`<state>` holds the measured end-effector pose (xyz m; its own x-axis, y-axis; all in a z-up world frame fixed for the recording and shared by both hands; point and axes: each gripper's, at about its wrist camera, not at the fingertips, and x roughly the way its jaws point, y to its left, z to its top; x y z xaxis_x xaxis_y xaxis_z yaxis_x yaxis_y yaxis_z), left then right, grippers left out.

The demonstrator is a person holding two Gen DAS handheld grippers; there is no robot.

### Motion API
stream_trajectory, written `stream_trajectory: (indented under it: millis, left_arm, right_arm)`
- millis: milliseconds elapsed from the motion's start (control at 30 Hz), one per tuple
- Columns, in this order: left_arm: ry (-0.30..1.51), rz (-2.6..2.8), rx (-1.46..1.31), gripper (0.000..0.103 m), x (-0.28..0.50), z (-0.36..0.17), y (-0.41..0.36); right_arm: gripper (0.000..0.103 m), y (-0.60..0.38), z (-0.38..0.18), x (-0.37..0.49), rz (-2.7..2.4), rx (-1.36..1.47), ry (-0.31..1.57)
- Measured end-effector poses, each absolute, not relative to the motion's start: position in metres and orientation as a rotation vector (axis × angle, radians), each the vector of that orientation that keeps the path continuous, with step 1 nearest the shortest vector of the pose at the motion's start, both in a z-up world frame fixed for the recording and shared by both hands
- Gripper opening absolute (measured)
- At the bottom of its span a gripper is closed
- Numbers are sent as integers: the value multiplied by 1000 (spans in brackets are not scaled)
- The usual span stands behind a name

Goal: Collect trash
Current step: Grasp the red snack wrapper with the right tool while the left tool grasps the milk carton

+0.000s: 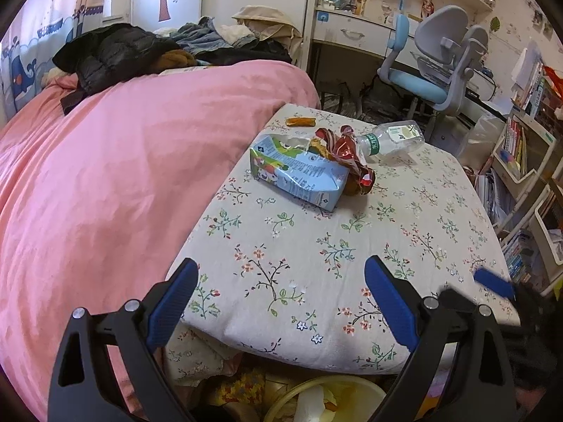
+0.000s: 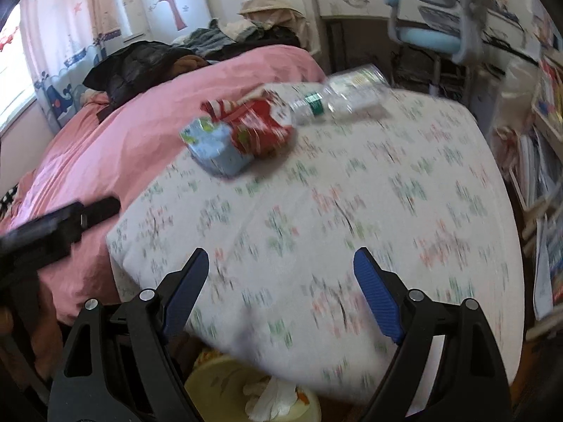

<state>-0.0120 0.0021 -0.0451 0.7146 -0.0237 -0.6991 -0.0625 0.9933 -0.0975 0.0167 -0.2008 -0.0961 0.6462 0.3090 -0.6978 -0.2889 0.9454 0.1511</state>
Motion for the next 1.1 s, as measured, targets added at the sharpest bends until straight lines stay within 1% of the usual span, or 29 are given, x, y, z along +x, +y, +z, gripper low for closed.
stream_trajectory:
  millis: [167, 467, 533, 633, 667, 700, 733, 800, 833, 900, 1100]
  left_arm:
    - [794, 30, -173, 91, -11, -46, 11]
    - [835, 57, -258, 91, -6, -50, 26]
    - [838, 64, -259, 91, -3, -51, 27]
    - [841, 68, -258, 91, 7, -51, 27]
    - [848, 69, -265, 91, 14, -52, 27]
    - [852, 74, -271, 91, 19, -52, 28]
    - [855, 79, -277, 91, 25, -52, 28]
    - [860, 85, -287, 91, 42, -53, 28]
    - [863, 90, -294, 91, 54, -54, 27]
    - [874, 92, -302, 91, 71, -56, 25]
    - [905, 145, -356, 91, 124, -72, 26]
  right_arm:
    - [81, -176, -91, 63, 373, -19, 781]
    - [81, -136, -106, 150, 405, -11, 783]
    - [79, -131, -109, 164, 413, 7, 784]
    - [71, -134, -116, 186, 404, 59, 798]
    - [65, -139, -118, 191, 397, 83, 799]
    - [53, -147, -119, 195, 388, 115, 798]
    - [46, -154, -119, 197, 380, 138, 798]
    - [20, -169, -118, 199, 380, 149, 790]
    - [15, -175, -116, 200, 387, 148, 786]
    - [12, -188, -112, 198, 410, 158, 786]
    - [12, -225, -94, 176, 460, 165, 785]
